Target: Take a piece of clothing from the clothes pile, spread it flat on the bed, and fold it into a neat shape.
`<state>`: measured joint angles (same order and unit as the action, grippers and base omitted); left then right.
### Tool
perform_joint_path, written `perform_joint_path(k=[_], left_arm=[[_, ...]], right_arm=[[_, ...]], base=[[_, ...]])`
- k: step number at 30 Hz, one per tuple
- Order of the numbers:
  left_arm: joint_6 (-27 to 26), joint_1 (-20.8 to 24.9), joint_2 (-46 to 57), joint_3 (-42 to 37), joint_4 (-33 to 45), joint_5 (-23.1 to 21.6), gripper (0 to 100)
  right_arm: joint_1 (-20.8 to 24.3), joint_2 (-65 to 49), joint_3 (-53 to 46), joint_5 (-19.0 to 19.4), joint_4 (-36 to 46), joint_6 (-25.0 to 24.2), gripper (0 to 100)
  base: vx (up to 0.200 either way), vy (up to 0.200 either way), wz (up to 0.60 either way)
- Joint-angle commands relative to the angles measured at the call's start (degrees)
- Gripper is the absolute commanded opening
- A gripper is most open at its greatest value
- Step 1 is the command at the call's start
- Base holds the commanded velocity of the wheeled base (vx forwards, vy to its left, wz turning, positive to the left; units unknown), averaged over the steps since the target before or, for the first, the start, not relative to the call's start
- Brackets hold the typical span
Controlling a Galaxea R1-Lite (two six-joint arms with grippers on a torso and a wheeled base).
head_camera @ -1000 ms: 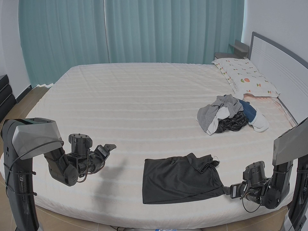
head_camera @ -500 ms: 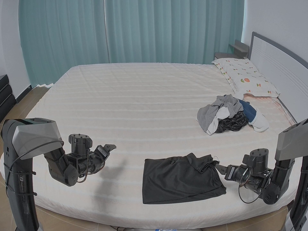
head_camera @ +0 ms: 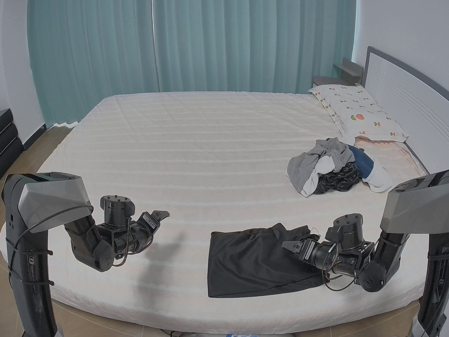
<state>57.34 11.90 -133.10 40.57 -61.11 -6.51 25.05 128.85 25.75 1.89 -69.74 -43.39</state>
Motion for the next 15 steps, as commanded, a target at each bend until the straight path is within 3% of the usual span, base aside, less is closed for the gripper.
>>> perform_joint_path(k=[1, 7, 8, 15], left_arm=[[-0.6, 0.1, -0.2, -0.1, 0.0, 0.0, 100], [-0.7, 0.1, -0.3, -0.1, -0.1, 0.0, 100], [-0.7, 0.1, -0.3, -0.1, -0.1, 0.0, 100], [-0.6, 0.1, -0.3, 0.0, 0.0, 0.0, 100]], right_arm=[[0.2, 1.8, 5.5, 0.7, 4.1, -0.6, 100], [-0.4, 3.5, 11.9, 0.3, 11.1, -0.6, 100], [-0.4, 3.9, 13.0, 0.2, 12.5, -0.6, 0], [-0.4, 4.7, 18.3, -0.3, 20.3, 0.0, 0]], base=[[0.0, 0.0, 0.0], [0.0, 0.0, 0.0], [0.0, 0.0, 0.0], [0.0, 0.0, 0.0]])
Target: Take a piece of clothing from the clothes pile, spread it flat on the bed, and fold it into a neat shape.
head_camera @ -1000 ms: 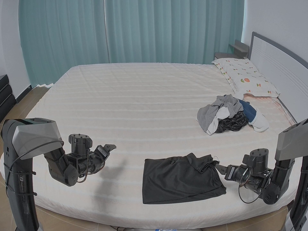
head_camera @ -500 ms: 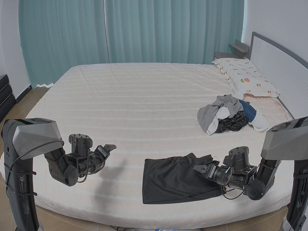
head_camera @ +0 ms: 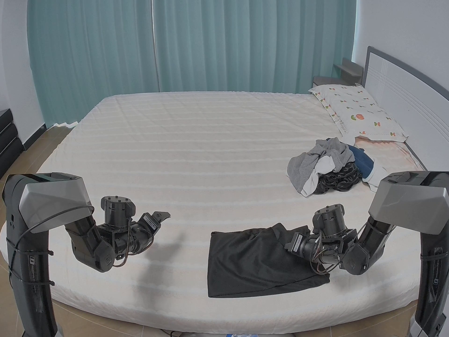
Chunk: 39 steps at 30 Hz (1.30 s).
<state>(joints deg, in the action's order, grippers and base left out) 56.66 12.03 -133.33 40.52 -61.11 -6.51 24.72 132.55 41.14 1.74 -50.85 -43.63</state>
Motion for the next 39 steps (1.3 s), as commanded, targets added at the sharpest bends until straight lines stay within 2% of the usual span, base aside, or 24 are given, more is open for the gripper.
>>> perform_joint_path(k=[1, 14, 22, 23, 30, 33, 35, 37, 38, 39], left_arm=[[0.0, 0.0, -0.1, 0.1, 0.0, 0.0, 100], [0.0, 0.0, -0.1, 0.1, 0.1, 0.0, 100], [0.0, 0.0, -0.1, 0.1, 0.1, 0.0, 100], [0.0, 0.0, -0.2, 0.1, 0.1, 0.0, 100], [0.0, 0.0, -0.2, 0.1, 0.1, 0.0, 100], [0.0, 0.0, -0.2, 0.1, 0.1, 0.0, 100], [0.0, 0.0, -0.2, 0.2, 0.1, 0.0, 100], [0.1, 0.0, -0.2, 0.2, 0.1, 0.0, 100], [0.1, 0.0, -0.2, 0.1, 0.1, 0.0, 100], [0.1, 0.0, -0.2, 0.1, 0.0, 0.0, 100]], right_arm=[[-0.3, 0.8, 3.3, -0.3, 1.5, 0.2, 0], [-10.3, 3.0, 12.5, 0.2, 1.9, -0.3, 0], [-10.7, 6.2, 14.6, 0.1, 1.9, -0.4, 0], [-10.7, 6.8, 15.3, 0.1, 1.9, -0.4, 100], [-12.4, 6.8, 14.8, 0.1, 1.3, -0.4, 100], [-13.4, 2.5, 9.0, 0.8, 0.7, 0.4, 100], [-14.0, 0.5, 4.8, 2.4, -0.5, 2.1, 100], [-15.1, -2.0, -1.9, 6.7, -5.6, 6.4, 100], [-15.3, -2.3, -2.9, 7.3, -6.4, 6.8, 100], [-15.8, -3.1, -8.7, 10.7, -10.6, 10.0, 100]], base=[[0.0, 0.0, 0.0], [0.0, 0.0, 0.0], [0.0, 0.0, 0.0], [0.0, 0.0, 0.0], [0.0, 0.0, 0.0], [0.0, 0.0, 0.0], [0.0, 0.0, 0.0], [0.0, 0.0, 0.0], [0.0, 0.0, 0.0], [0.0, 0.0, 0.0]])
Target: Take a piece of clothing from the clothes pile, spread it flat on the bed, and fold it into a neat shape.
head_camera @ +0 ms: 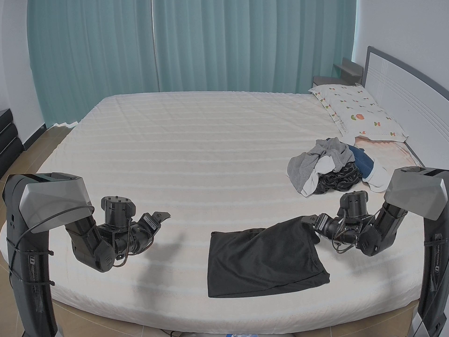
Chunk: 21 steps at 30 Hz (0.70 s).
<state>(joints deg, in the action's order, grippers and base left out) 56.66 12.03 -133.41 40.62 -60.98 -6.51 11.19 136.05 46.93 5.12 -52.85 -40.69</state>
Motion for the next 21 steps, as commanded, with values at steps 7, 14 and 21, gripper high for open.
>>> perform_joint_path(k=[7, 14, 21], left_arm=[[0.1, 0.0, -0.1, 0.0, -0.1, 0.0, 100], [0.0, 0.4, -0.3, -0.2, -0.4, 0.2, 100], [0.0, 0.4, -0.3, -0.2, -0.4, 0.2, 100]], right_arm=[[-2.2, -3.1, -26.3, 11.9, -19.9, 11.3, 100], [-1.0, -1.4, -27.5, 12.3, -20.4, 13.2, 100], [0.5, -0.4, -27.2, 11.7, -20.3, 14.5, 0]], base=[[0.0, 0.0, 0.0], [0.0, 0.0, 0.0], [0.0, 0.0, 0.0]])
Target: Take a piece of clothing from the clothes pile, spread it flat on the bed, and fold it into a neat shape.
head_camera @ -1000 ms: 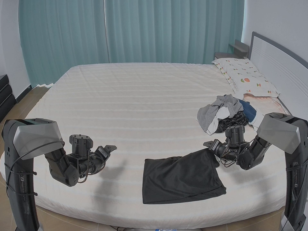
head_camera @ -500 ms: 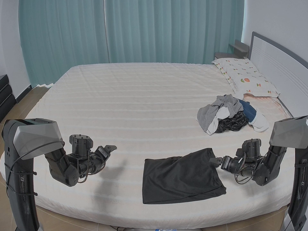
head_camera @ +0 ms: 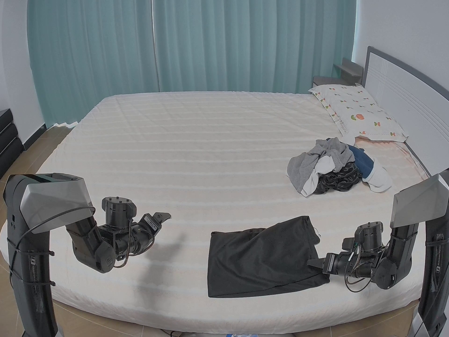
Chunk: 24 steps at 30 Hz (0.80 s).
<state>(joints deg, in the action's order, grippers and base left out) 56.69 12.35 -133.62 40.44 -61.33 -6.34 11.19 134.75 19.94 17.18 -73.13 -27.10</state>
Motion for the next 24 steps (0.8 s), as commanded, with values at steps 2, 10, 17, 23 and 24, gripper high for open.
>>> perform_joint_path(k=[2, 10, 17, 23, 24], left_arm=[[0.0, 0.0, -0.1, 0.0, 0.0, 0.0, 100], [0.0, 0.0, -0.1, 0.2, 0.0, 0.1, 100], [0.0, 0.0, -0.1, 0.2, 0.0, 0.1, 100], [0.0, 0.0, -0.1, 0.1, 0.0, 0.1, 100], [0.0, 0.0, -0.1, 0.2, 0.0, 0.1, 100]], right_arm=[[0.2, 0.4, -0.8, -0.5, 0.0, 2.1, 0], [-1.8, -4.1, -6.3, -0.4, 0.8, 5.9, 0], [-2.4, -4.9, -8.0, -0.4, 0.8, 8.3, 0], [-2.8, -4.8, -8.6, -0.3, 0.9, 8.9, 0], [-2.7, -4.6, -8.8, -0.3, 0.9, 9.3, 0]], base=[[0.0, 0.0, 0.0], [0.0, 0.0, 0.0], [0.0, 0.0, 0.0], [0.0, 0.0, 0.0], [0.0, 0.0, 0.0]])
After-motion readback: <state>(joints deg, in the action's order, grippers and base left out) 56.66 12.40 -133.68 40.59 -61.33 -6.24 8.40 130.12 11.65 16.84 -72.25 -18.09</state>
